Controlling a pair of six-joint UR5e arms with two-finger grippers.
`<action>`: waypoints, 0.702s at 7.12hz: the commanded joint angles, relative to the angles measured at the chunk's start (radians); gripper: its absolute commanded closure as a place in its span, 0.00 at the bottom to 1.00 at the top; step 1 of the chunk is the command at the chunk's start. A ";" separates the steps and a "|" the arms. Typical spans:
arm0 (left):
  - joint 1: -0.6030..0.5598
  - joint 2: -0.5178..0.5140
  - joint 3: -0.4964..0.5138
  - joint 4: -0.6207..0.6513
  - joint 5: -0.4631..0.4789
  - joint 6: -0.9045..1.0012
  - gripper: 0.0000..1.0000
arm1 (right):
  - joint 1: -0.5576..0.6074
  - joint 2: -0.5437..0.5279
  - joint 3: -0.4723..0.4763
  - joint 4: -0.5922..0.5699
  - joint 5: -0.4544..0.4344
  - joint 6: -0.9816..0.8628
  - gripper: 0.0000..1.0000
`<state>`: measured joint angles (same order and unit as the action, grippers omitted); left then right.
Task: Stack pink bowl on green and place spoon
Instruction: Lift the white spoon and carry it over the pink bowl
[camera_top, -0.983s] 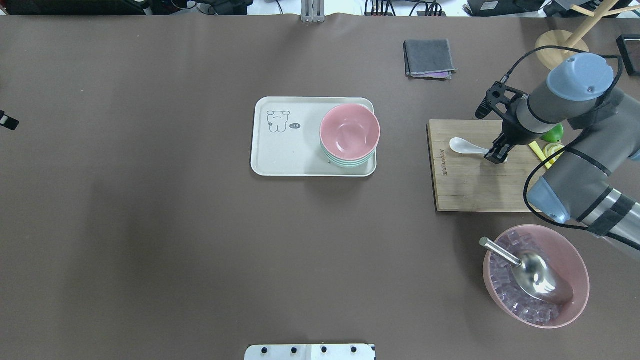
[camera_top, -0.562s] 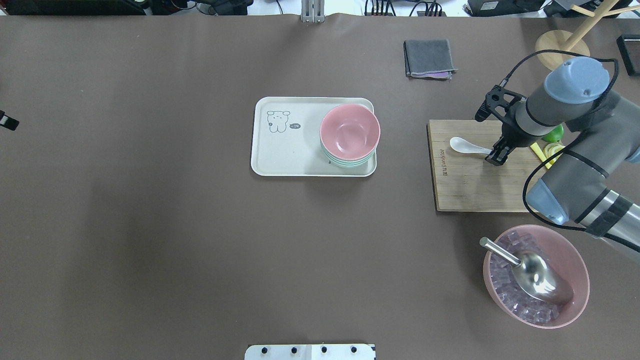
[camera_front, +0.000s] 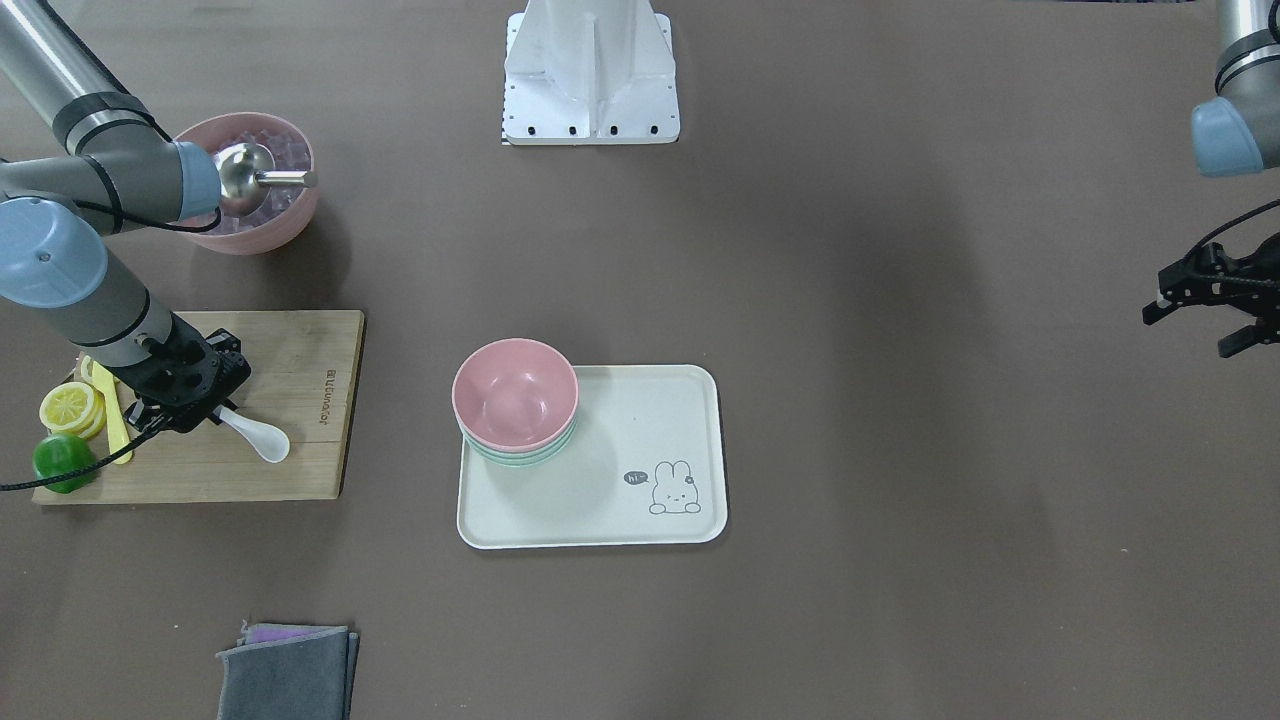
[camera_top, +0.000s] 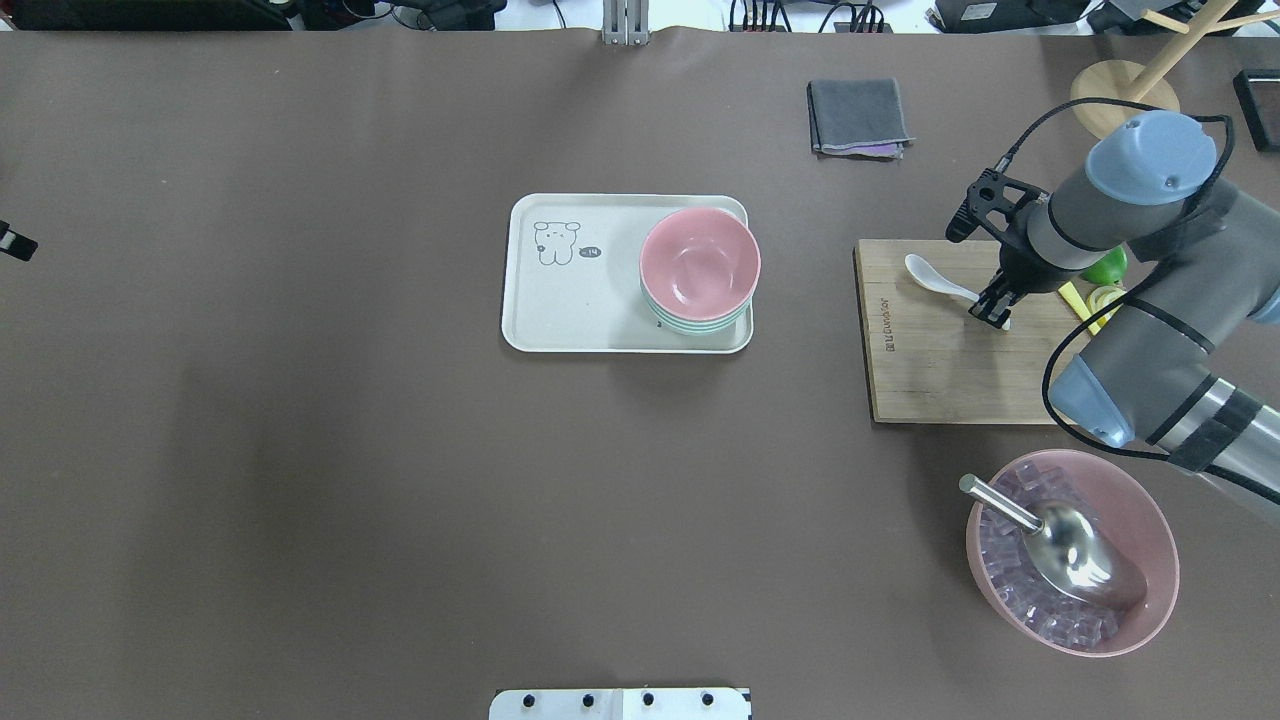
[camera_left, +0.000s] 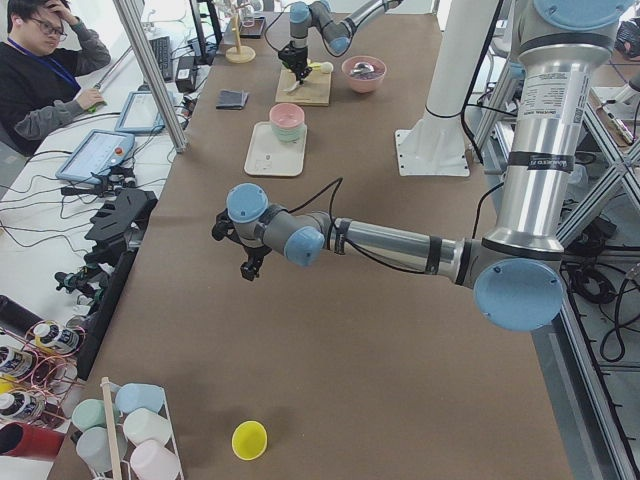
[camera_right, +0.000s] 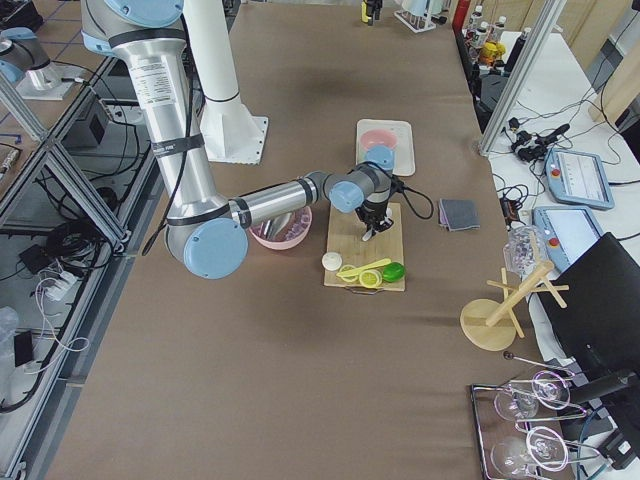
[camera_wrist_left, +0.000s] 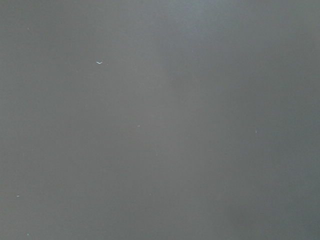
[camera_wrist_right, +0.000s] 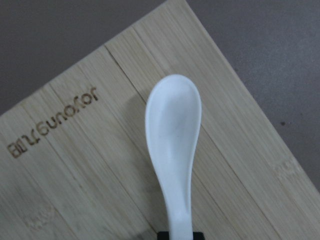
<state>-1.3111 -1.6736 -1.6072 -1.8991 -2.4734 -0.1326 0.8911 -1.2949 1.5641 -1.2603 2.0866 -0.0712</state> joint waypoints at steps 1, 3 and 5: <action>0.003 0.000 0.003 0.000 0.001 -0.001 0.01 | 0.035 0.049 0.008 -0.014 0.054 0.049 1.00; 0.003 0.000 0.007 0.000 0.001 -0.001 0.01 | 0.034 0.109 0.095 -0.078 0.079 0.393 1.00; 0.003 0.000 0.010 0.000 0.002 -0.001 0.01 | -0.041 0.272 0.192 -0.374 0.063 0.758 1.00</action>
<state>-1.3078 -1.6738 -1.5989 -1.8991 -2.4725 -0.1334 0.8950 -1.1226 1.7038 -1.4674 2.1597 0.4508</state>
